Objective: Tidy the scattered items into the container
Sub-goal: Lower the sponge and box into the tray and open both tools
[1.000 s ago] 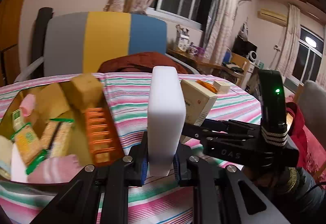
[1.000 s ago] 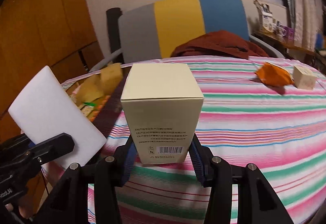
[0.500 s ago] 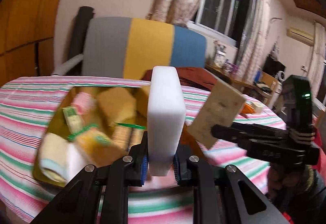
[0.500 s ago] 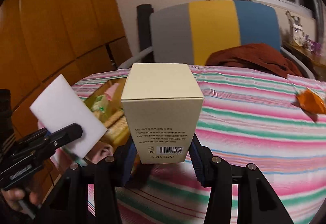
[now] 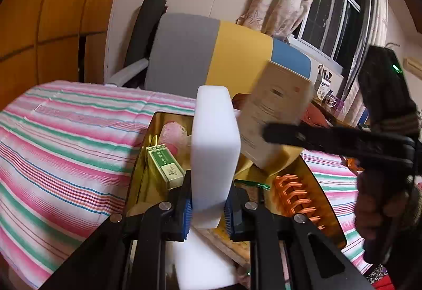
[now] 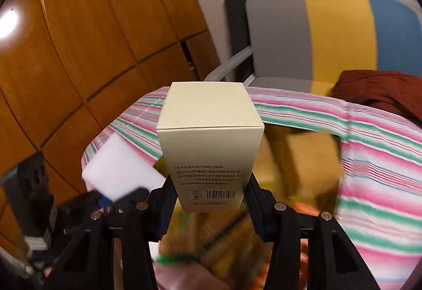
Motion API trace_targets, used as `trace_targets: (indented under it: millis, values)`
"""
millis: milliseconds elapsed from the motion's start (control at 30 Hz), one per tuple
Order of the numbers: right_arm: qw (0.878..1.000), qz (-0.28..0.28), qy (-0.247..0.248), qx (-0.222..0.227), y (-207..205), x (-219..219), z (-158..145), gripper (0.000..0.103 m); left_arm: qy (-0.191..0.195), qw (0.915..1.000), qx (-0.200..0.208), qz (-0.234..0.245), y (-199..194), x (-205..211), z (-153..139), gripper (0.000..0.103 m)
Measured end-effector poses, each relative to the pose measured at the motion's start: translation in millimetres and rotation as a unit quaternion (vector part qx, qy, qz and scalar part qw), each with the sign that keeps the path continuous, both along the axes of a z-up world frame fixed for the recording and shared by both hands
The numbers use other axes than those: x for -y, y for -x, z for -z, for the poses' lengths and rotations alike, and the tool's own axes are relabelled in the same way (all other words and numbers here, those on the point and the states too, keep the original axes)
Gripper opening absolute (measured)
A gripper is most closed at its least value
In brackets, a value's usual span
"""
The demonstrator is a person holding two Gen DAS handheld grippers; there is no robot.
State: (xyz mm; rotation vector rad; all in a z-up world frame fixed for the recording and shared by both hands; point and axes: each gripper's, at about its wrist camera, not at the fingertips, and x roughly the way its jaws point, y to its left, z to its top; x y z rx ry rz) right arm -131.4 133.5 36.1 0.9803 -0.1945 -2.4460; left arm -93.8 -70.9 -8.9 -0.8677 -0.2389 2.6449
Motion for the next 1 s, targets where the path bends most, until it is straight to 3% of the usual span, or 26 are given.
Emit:
trace_targets:
  millis: [400,467,600,767,1000]
  values:
    - [0.997,-0.025,-0.045,0.05,85,67,40,0.05,0.003,0.9994,0.033,-0.009,25,2,21,0.019]
    - [0.997,-0.027,-0.054,0.055,91,70,47,0.051,0.005,0.9993,0.033,-0.016,24,2,22,0.025]
    - [0.997,-0.023,-0.035,0.069,97,62,55,0.052,0.01,0.9992,0.022,-0.032,17,2,19,0.03]
    - [0.997,-0.012,-0.01,0.071,89,46,50,0.056,0.021,0.999,-0.02,-0.035,2,-4,9,0.031]
    - [0.998,-0.007,-0.003,0.054,76,41,39,0.056,0.012,0.9998,0.005,-0.012,25,-14,19,0.031]
